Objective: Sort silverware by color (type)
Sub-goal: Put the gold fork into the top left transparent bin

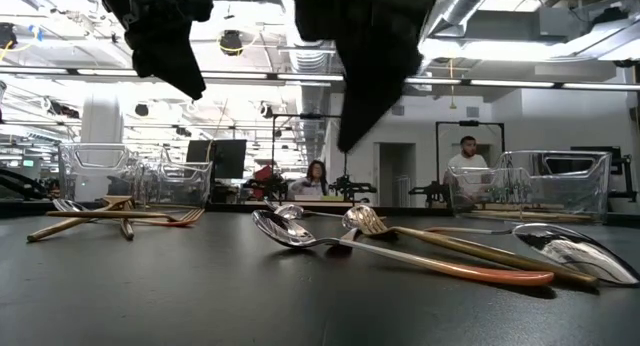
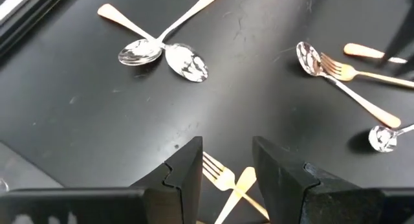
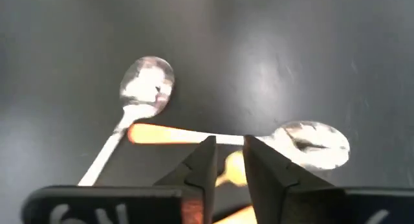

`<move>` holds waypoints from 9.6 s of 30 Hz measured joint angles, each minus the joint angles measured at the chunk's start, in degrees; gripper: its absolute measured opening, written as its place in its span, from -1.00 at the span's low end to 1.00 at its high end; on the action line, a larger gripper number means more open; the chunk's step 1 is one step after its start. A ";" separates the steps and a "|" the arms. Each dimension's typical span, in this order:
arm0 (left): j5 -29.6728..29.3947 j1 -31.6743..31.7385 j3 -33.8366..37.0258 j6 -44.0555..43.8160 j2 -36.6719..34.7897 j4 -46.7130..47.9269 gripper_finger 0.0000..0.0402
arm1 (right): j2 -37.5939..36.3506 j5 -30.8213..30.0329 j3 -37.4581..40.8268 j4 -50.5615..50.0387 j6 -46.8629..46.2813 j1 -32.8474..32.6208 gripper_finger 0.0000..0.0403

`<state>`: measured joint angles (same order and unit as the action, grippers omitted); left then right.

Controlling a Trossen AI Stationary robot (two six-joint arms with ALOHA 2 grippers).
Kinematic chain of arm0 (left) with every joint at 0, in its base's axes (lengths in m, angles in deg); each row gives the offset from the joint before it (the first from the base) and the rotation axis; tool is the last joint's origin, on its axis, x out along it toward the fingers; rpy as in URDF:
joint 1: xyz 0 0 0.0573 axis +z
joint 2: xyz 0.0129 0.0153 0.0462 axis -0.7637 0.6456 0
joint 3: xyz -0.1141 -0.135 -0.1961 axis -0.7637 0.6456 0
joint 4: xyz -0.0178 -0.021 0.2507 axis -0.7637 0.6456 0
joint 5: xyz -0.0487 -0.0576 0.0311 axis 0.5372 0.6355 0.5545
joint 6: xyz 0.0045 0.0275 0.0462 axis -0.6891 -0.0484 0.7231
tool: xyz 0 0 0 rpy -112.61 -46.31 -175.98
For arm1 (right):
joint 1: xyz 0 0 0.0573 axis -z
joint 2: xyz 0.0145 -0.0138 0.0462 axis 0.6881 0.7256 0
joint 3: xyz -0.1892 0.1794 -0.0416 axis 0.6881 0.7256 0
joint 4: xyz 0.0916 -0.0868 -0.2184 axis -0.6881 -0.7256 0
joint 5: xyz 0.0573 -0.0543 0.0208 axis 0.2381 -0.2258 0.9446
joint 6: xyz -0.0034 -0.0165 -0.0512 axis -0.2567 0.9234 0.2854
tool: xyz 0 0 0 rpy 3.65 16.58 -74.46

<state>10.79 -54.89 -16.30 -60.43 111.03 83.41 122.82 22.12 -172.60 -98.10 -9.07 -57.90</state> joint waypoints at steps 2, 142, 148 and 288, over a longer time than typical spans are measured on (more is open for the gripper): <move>0.15 -0.05 0.41 -0.87 -0.08 -0.17 -0.40 | 1.38 0.01 0.04 -0.20 -3.50 0.77 -0.59; -2.70 2.96 9.93 6.79 -0.19 -47.70 0.09 | -15.11 14.07 3.80 38.79 -7.33 22.45 -0.96; 0.58 7.52 9.93 6.62 -0.19 -54.76 -0.03 | -15.06 20.97 3.80 40.15 -2.67 25.29 -0.96; 0.04 14.21 0.16 -22.22 -12.74 16.40 -0.15 | 29.92 19.37 -32.44 17.65 0.75 23.45 -0.04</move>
<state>10.84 -40.68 -16.14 -82.65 98.29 99.81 152.74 41.49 -205.04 -80.45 -8.32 -34.46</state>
